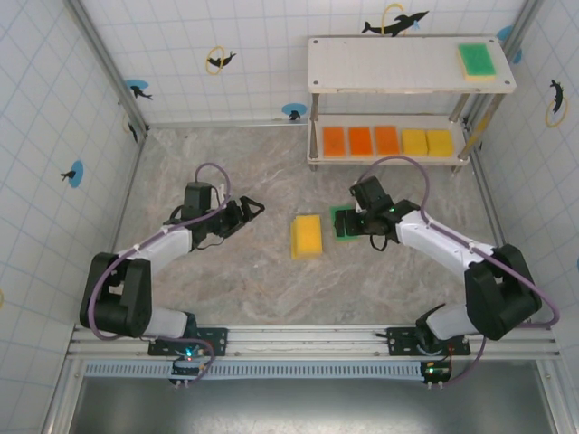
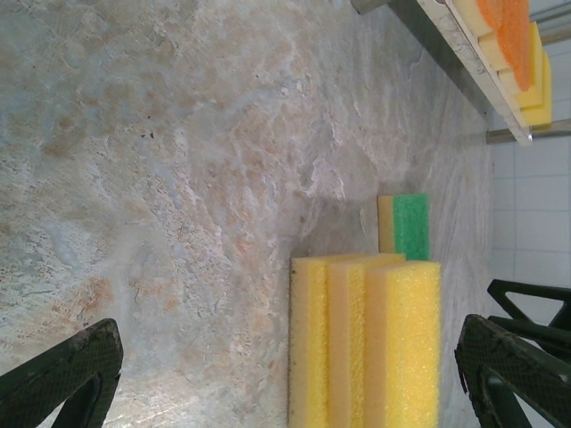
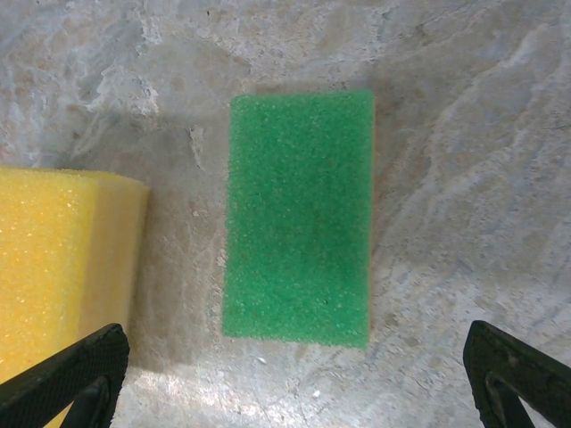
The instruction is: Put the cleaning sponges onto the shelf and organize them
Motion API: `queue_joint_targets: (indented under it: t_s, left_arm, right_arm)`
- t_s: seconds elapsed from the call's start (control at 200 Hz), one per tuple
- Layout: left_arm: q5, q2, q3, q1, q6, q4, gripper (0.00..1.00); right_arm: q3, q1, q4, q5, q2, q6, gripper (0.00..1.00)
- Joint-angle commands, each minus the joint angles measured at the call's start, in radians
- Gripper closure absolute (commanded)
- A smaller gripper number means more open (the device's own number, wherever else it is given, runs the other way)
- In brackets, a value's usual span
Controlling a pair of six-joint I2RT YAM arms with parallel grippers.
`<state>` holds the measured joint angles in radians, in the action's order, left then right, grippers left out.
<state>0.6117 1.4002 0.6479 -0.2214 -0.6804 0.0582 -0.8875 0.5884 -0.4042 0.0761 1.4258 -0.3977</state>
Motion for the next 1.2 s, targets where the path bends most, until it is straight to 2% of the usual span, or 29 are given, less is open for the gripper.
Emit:
queue_joint_targets:
  t_s: [0.0,0.591,1.191]
  left_arm:
    - [-0.018,-0.029,0.008,0.005,0.006,-0.029,0.02]
    - [-0.042,-0.066,0.001,0.004,-0.014,-0.061,0.02]
    - [-0.049,-0.063,0.005,-0.005,-0.021,-0.066,0.02]
  right_arm:
    - [0.018,0.01,0.07,0.038,0.032,-0.015,0.01]
    - [0.049,0.031,0.214,0.028,0.192,-0.056,0.01]
    - [0.037,0.072,0.209,0.096,0.297,-0.056,0.01]
